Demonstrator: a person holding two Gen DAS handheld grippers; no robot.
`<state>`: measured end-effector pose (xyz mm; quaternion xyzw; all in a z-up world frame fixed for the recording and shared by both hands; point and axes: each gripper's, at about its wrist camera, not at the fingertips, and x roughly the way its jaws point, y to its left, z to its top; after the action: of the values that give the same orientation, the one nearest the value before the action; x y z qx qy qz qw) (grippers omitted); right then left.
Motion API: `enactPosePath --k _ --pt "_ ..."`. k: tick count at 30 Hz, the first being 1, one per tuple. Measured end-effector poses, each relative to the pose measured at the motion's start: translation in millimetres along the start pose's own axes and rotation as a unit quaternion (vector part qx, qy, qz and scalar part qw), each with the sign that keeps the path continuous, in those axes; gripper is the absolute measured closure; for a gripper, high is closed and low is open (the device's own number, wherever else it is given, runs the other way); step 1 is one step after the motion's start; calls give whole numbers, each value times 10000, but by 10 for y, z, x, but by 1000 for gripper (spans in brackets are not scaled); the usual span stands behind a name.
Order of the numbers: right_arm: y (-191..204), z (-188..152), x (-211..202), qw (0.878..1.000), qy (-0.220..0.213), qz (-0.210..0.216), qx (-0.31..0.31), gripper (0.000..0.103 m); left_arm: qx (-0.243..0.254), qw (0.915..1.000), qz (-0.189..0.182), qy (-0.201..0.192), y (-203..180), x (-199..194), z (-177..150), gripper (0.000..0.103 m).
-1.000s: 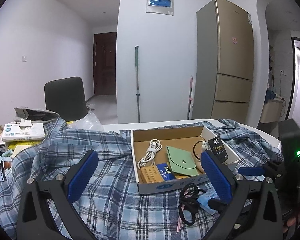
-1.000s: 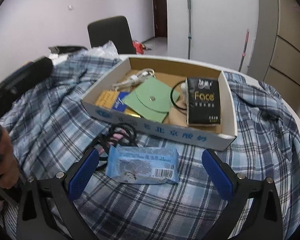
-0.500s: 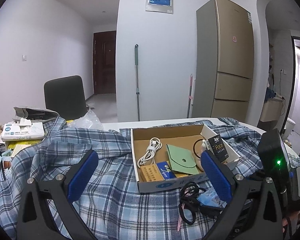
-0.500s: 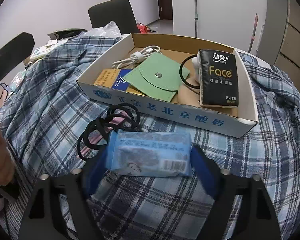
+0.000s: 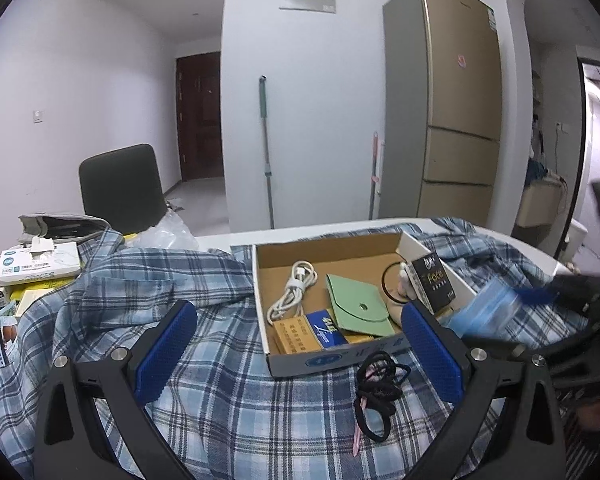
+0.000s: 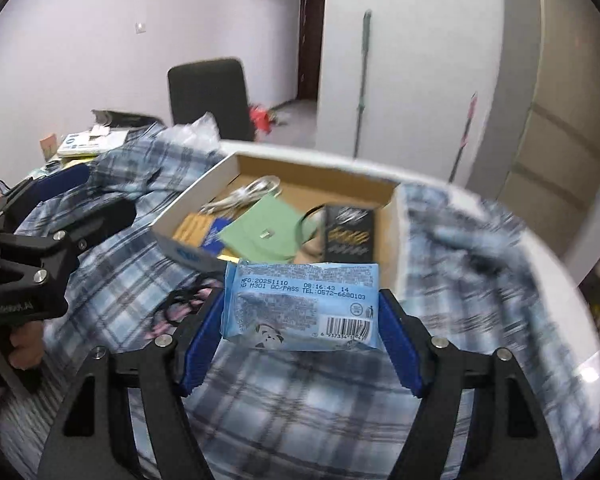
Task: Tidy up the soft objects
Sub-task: 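Grasp the blue tissue pack with the right gripper while the left gripper approaches the black cord, then grasp the black cord with the left gripper and lift it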
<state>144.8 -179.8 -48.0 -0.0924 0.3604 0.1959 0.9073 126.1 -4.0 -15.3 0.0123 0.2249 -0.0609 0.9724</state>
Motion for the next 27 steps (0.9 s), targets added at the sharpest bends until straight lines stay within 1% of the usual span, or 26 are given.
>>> enactPosePath --k 4,5,8,12,15,16,17,20,23,27 --pt "-101 -65 -183 9971 -526 -531 -148 30 82 9997 -111 217 -40 85 -16 0" --pt "-131 -71 -192 9965 -596 -579 -111 30 90 9995 -134 275 -48 107 -20 0" --pt "-241 -69 -157 9970 -591 -464 186 30 113 9987 -189 468 -64 181 -39 7" --pt "-229 -101 -85 9980 -475 -381 147 30 195 9965 -367 725 -110 280 -75 13" --pt "-201 -124 -105 9980 -514 -355 78 30 446 9930 -534 960 -237 365 -104 25" --pt "-194 -127 -116 9979 -540 -350 63 30 552 9919 -509 1027 -289 395 -116 28" --pt "-189 -131 -124 9978 -563 -350 49 30 600 9912 -504 1069 -309 411 -127 28" --pt "-182 -140 -133 9977 -590 -325 26 30 619 9867 -709 1323 -328 514 -153 28" --pt "-191 -142 -136 9977 -606 -310 50 30 630 9799 -947 1636 -347 629 -194 29" --pt "-205 -139 -129 9978 -596 -287 90 30 699 9731 -1062 1922 -408 721 -251 29"
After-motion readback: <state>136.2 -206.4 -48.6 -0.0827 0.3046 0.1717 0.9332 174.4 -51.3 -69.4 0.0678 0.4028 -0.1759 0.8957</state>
